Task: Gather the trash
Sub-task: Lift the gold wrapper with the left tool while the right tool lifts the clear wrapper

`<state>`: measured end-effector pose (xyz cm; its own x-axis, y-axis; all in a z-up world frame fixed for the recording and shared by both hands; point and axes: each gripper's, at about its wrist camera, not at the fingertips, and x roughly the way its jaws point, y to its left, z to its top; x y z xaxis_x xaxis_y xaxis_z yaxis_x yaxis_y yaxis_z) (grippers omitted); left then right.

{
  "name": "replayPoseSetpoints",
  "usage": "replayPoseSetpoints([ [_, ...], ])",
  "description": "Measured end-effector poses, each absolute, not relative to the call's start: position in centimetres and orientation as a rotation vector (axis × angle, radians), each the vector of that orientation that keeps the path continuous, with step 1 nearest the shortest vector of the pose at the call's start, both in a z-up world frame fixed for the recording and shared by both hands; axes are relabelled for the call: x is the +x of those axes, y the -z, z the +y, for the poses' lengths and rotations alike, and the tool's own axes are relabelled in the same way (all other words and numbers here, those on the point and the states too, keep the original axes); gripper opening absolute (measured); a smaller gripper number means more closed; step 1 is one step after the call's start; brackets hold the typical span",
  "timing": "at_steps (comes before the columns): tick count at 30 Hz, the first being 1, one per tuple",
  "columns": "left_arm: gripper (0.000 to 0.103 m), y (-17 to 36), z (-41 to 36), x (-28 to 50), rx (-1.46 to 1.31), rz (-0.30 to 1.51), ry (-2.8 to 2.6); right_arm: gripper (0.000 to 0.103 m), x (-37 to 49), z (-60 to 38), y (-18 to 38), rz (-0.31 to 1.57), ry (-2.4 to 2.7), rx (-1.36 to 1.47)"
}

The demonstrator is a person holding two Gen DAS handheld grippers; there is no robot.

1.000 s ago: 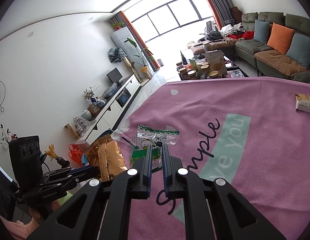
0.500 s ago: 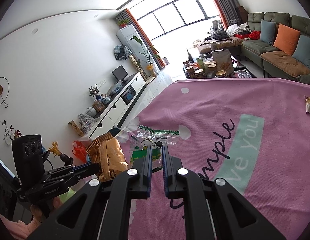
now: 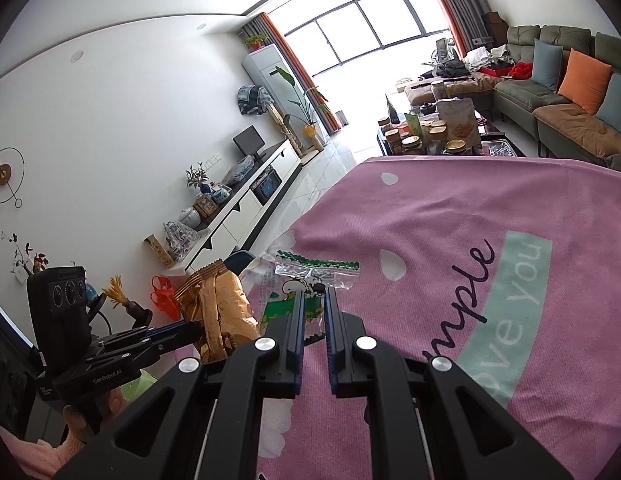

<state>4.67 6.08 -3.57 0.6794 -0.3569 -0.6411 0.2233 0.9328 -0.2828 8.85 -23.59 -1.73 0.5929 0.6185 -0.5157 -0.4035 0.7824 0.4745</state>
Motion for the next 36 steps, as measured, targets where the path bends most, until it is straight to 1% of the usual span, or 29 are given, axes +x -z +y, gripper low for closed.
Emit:
replayPoseSetpoints([
  [36,0.011,3.5,9.2,4.2,-0.223,0.740,0.245,0.008,9.9,-19.4,1.6,0.744,-0.685,0.291],
])
